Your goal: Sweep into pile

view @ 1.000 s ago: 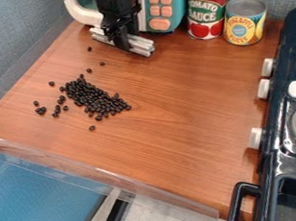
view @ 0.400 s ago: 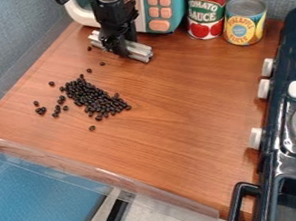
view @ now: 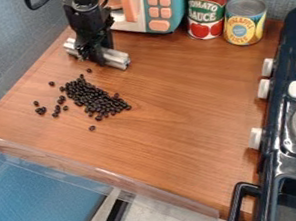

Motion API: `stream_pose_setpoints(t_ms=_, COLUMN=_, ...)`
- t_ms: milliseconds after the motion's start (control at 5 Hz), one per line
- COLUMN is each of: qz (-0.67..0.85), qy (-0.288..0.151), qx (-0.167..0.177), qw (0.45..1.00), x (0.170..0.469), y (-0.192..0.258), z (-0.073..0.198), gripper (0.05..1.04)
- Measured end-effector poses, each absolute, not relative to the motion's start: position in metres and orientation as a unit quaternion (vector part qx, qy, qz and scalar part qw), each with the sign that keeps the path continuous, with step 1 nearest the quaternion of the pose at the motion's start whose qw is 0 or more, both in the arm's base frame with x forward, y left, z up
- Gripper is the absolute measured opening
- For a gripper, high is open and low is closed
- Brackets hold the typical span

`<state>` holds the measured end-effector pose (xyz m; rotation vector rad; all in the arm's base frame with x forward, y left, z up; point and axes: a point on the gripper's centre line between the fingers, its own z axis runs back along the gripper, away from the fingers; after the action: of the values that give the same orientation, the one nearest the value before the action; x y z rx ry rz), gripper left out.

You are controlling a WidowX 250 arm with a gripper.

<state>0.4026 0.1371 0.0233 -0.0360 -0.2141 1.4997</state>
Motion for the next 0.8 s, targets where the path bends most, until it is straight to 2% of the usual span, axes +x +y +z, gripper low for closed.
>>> stream_pose_setpoints(t_ms=800, qz=0.679, qy=-0.100, qx=-0.012, qw=0.727, x=0.362, y=0.109, z=0.022, gripper=0.393)
